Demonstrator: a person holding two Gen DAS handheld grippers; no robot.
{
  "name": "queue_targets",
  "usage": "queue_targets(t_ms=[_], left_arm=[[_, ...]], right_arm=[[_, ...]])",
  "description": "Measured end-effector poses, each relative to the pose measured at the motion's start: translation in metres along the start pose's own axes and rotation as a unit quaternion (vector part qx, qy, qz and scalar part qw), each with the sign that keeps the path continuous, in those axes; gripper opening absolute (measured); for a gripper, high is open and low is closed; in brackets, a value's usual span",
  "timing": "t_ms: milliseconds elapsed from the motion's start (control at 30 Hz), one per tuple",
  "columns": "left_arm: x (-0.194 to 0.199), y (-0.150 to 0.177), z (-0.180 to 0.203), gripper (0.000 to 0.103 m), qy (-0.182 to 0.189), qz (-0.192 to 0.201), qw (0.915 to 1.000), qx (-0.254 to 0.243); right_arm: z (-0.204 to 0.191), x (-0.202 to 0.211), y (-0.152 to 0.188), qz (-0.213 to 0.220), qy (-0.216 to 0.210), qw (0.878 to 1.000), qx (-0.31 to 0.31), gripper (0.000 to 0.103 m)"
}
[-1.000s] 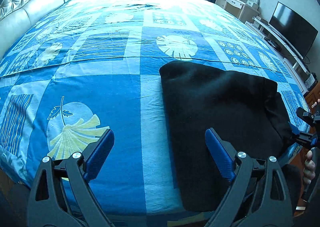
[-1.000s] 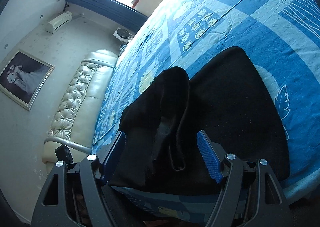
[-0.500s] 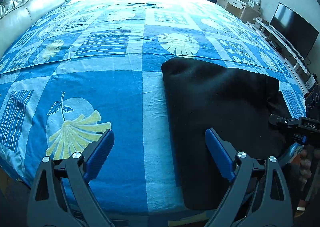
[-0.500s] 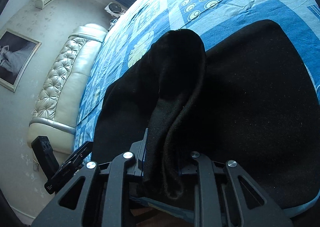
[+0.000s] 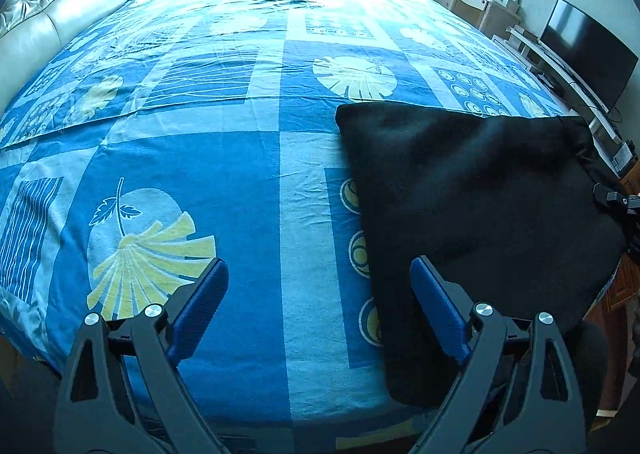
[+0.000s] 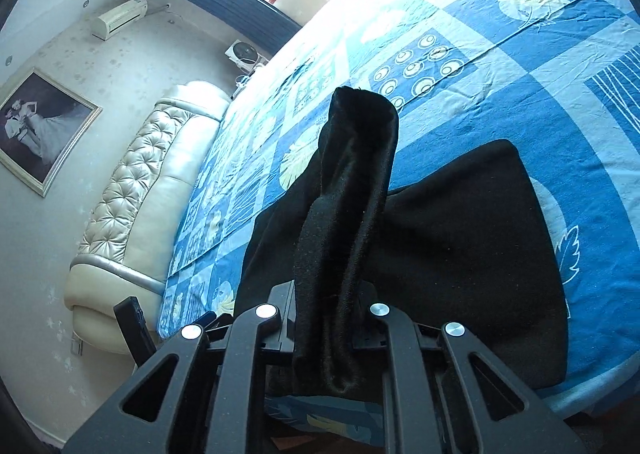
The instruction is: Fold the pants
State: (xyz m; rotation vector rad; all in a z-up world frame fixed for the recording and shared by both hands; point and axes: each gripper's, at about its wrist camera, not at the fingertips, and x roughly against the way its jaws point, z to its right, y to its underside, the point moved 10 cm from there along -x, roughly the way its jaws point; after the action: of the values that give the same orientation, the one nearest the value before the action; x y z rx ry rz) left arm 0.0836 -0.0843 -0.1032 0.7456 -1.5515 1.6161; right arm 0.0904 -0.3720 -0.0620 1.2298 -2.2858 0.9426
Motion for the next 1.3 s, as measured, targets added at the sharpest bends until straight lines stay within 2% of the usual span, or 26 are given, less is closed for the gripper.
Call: queue_targets(t_ms=[367,533,967,1300], left_arm=[[-0.001,0.002,0.006,0.092,0.0,-0.003,1.0,-0.007],[-0.002,0.005,0.011,0.092,0.001,-0.008,0.9999,-0.01],[-0.004,0.009,0.02,0.092,0.009,-0.014,0.9998,-0.011],[-0.002,0.01,0.02,0.092,0.039,-0.025,0.9988,0.015]], right_arm=[[0.059,0.019,0.001,0.012,0.035,0.998,-0.045,0.013],[0.083,0.01,0.007,0.002,0.028,0.997,-0.073,0.013],[0.095,0.008,0.008,-0.001,-0.009,0.995,-0.099,0.013],[0.098,0.012,0.01,-0.002,-0.016,0.995,-0.102,0.015]])
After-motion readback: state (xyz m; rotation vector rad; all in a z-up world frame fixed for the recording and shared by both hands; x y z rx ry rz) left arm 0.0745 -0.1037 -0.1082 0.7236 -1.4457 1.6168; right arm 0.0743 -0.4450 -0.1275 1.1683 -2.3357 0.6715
